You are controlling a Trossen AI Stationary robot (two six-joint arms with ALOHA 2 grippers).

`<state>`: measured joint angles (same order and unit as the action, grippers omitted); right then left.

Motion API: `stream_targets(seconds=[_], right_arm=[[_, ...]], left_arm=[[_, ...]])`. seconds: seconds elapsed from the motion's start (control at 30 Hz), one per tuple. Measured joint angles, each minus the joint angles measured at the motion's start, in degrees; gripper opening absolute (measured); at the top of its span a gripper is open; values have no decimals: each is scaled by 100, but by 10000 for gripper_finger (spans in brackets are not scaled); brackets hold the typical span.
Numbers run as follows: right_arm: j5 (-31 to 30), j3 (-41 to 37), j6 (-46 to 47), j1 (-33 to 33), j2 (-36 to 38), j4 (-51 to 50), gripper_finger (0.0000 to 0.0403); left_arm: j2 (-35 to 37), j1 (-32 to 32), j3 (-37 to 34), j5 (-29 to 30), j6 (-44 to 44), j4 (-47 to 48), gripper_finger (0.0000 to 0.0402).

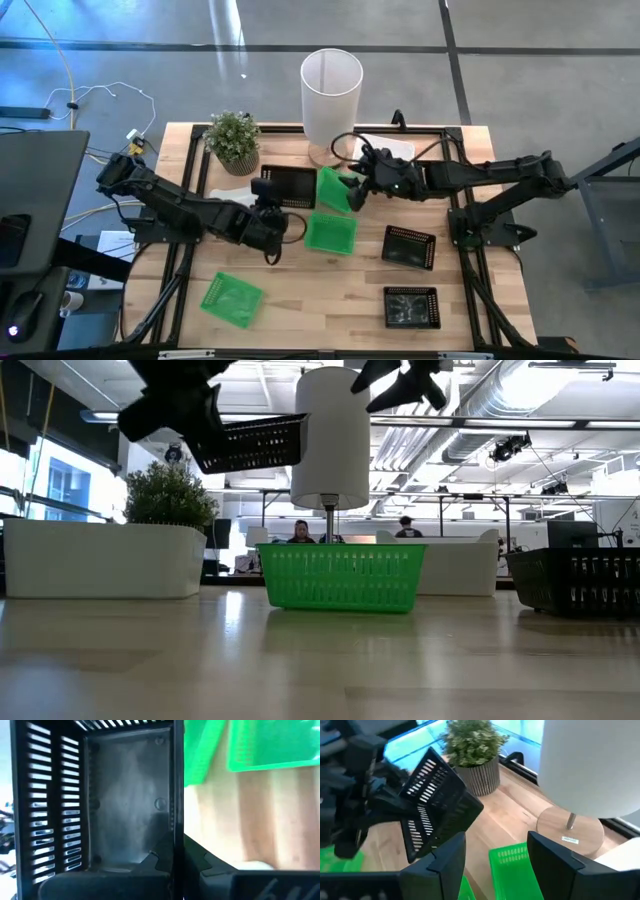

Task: Stack baskets by color
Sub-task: Stack the top left black bin on top of the top right black bin

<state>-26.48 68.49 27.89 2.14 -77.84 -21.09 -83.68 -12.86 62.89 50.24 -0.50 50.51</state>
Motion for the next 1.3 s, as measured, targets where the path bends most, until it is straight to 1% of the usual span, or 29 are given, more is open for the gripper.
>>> stream_targets(seconds=[0.1, 0.27, 0.4, 0.6, 0.73, 0.83, 1.07, 1.2, 1.3], right_arm=[[8, 0, 62, -122, -140, 106, 193], [17, 0, 34, -151, -497, 728, 185], [-3, 0, 23, -151, -799, 1110, 183], [-262, 0, 18, -208, -1147, 1656, 183], [-214, 2, 34, -254, -1353, 2238, 183], [-196, 2, 44, -286, -1540, 2487, 183], [-154, 0, 243, -394, -1824, 2837, 183], [-62, 2, 490, -492, -1970, 2887, 167], [130, 2, 592, -581, -2082, 2872, 139]], left_arm=[[0, 196, 0, 129, -111, 54, 0], [0, 518, 2, 161, -300, 77, 0], [0, 657, 2, 317, -474, 71, 0], [0, 689, 2, 315, -610, 73, 0], [0, 689, 2, 332, -715, 71, 0], [0, 689, 2, 432, -726, 70, 0], [0, 689, 2, 445, -827, 67, 0], [0, 684, 2, 464, -874, 68, 0], [-2, 686, 0, 456, -892, 76, 0]])
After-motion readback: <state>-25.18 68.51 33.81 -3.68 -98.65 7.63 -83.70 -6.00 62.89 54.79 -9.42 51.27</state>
